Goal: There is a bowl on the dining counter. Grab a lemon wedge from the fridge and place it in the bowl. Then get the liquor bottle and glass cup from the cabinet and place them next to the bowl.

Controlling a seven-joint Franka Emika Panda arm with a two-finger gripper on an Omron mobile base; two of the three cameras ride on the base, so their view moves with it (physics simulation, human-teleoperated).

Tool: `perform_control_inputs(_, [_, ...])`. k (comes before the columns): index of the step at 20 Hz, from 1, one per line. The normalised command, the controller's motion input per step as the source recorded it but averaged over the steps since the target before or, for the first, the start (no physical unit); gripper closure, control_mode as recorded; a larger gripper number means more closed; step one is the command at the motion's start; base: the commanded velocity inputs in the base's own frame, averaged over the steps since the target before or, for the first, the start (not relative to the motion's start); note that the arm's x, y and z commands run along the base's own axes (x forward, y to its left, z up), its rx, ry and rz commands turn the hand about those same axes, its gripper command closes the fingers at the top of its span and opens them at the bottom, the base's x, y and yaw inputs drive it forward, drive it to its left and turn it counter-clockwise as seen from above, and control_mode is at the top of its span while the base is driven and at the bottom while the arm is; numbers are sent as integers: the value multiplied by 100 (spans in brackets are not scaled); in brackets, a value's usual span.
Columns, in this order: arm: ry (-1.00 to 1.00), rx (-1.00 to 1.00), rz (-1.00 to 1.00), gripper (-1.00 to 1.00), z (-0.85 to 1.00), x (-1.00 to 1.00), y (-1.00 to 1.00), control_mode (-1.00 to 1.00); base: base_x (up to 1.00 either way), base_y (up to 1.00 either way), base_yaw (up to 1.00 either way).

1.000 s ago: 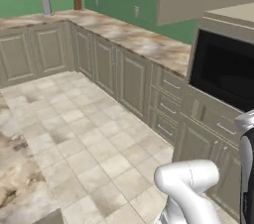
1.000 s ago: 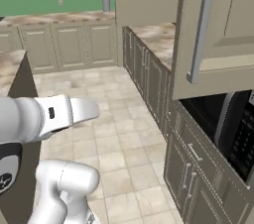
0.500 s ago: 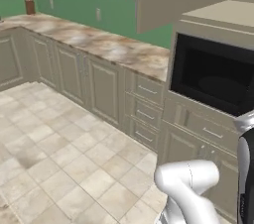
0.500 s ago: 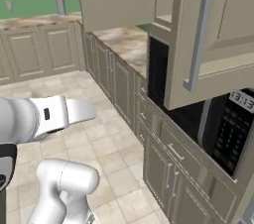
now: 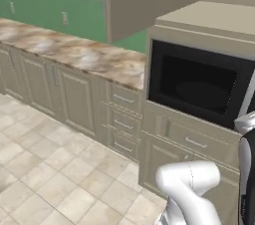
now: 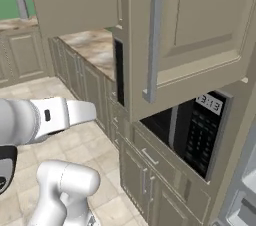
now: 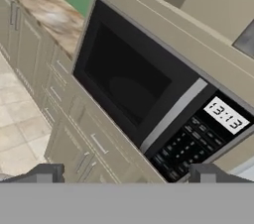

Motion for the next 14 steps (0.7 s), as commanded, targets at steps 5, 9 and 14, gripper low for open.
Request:
perform_control_inputs(5, [0,0,0,-100,0,0,0,100,55,2,-36])
perform_control_inputs(9, [0,0,0,-100,0,0,0,100,59,13,-32])
perform_control_inputs(14, [0,0,0,-100,0,0,0,100,43,2,-35])
